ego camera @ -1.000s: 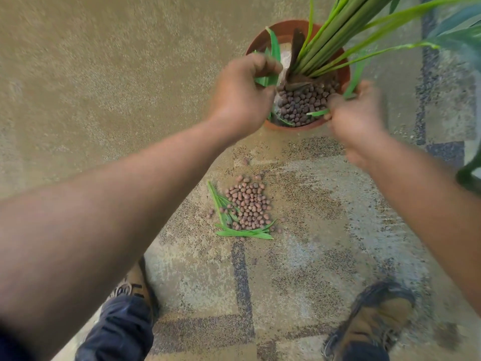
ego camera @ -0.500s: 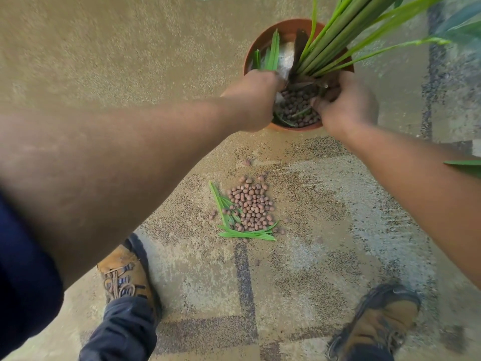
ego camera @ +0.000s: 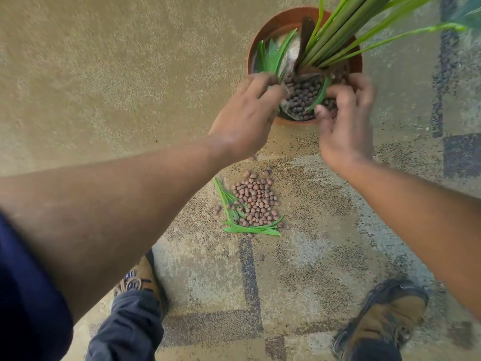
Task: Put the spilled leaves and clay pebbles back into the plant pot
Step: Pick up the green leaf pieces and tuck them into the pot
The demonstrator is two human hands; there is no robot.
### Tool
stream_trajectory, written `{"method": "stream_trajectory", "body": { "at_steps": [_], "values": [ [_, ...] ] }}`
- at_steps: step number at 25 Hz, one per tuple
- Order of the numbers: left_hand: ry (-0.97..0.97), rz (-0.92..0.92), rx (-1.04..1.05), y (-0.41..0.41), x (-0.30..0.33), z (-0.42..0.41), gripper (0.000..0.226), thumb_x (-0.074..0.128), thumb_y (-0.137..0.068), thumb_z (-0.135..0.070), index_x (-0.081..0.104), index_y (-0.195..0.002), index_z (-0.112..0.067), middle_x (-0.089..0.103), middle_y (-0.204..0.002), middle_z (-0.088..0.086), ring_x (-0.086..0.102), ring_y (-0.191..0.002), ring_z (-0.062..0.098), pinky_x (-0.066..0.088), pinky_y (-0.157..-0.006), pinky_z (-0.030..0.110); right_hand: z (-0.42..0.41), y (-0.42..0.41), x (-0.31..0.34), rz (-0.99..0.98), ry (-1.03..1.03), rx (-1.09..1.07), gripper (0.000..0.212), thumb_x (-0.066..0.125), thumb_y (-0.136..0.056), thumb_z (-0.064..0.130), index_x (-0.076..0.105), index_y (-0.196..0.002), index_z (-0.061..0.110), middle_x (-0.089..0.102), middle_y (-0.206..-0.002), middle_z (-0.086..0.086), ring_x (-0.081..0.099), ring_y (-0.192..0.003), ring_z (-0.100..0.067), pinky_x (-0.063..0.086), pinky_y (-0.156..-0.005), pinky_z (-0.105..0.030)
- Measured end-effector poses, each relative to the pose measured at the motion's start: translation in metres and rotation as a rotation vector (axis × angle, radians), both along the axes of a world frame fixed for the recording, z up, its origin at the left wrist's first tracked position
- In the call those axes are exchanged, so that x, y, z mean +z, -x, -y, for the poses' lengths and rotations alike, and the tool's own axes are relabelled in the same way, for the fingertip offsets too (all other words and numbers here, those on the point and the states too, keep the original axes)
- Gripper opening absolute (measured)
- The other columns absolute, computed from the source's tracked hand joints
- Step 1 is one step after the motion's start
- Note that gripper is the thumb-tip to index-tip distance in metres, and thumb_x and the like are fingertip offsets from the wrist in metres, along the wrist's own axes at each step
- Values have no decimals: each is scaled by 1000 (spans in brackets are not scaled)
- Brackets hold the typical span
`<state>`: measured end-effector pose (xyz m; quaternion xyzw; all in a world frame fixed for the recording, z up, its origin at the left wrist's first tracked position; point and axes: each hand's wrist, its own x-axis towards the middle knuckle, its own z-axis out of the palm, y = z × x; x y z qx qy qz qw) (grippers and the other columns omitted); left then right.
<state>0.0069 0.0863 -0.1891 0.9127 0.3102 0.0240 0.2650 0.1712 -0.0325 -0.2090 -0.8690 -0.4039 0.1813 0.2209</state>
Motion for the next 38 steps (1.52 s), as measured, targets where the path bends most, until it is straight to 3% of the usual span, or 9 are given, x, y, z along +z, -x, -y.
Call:
{"method": "stream_trajectory", "body": {
  "at_steps": [7, 12, 16, 20, 23, 26, 30, 33, 38],
  "values": [
    [288, -327, 198, 93, -41, 52, 38, 64, -93, -7, 59, -127, -22, 43, -143, 0, 42, -127, 16, 32, -112, 32, 71, 64, -5, -261, 333, 191, 9, 62, -96, 15, 60, -93, 23, 64, -102, 5, 63, -78, -15, 57, -67, -28],
    [522, -583, 187, 118, -62, 62, 50, 67, -87, 4, 61, -131, -21, 40, -150, 4, 53, -123, 23, 48, -83, 14, 107, 93, -30, -532, 819, 312, 44, 57, -102, 25, 45, -144, 27, 67, -98, 3, 56, -51, -10, 48, -42, -18],
    [621, -629, 261, 121, -68, 60, 53, 68, -86, 6, 61, -134, -17, 50, -136, 7, 58, -116, 24, 44, -87, 16, 116, 105, -43, -757, 924, 145, 48, 52, -105, 17, 40, -151, 26, 62, -121, -2, 66, -88, -17, 48, -60, -24],
    [619, -586, 340, 121, -65, 56, 26, 59, -93, 6, 70, -100, -16, 67, -104, 0, 64, -80, 11, 47, -49, 13, 117, 109, -47, -761, 936, 115, 26, 54, -103, 12, 59, -128, 16, 66, -118, -4, 64, -102, -22, 49, -69, -27],
    [658, -556, 374, 124, -60, 54, 23, 62, -94, 3, 68, -83, -16, 68, -89, 3, 68, -82, 12, 49, -51, 12, 118, 105, -42, -762, 901, 59, 25, 57, -102, 11, 62, -126, 16, 68, -118, -5, 68, -103, -25, 58, -84, -36],
    [706, -551, 372, 126, -54, 53, 17, 63, -94, 0, 70, -86, -13, 70, -90, 5, 67, -82, 7, 46, -50, 4, 117, 103, -35, -781, 857, 7, 33, 59, -102, 12, 57, -134, 15, 67, -117, -2, 70, -100, -24, 56, -71, -30],
    [749, -567, 331, 121, -42, 42, 8, 60, -95, -1, 68, -96, -3, 71, -94, 8, 66, -77, 10, 48, -50, 11, 105, 110, -26, -622, 713, 72, 24, 60, -101, 21, 62, -125, 17, 69, -121, -1, 72, -102, -24, 63, -84, -38],
    [889, -517, 364, 109, -28, 24, 8, 59, -92, 7, 65, -94, 1, 70, -85, 11, 68, -79, 20, 55, -67, 26, 84, 120, -15, -812, 543, -27, 32, 65, -98, 33, 63, -128, 21, 68, -126, 7, 63, -104, -11, 50, -83, -24],
    [1051, -435, 413, 84, -1, -5, 6, 60, -96, 4, 64, -95, -1, 70, -84, 13, 69, -73, 19, 57, -62, 23, 56, 132, 4, -1044, 497, 64, 50, 78, -86, 37, 61, -131, 26, 69, -111, 15, 65, -99, -4, 55, -98, -34]
  ]
}}
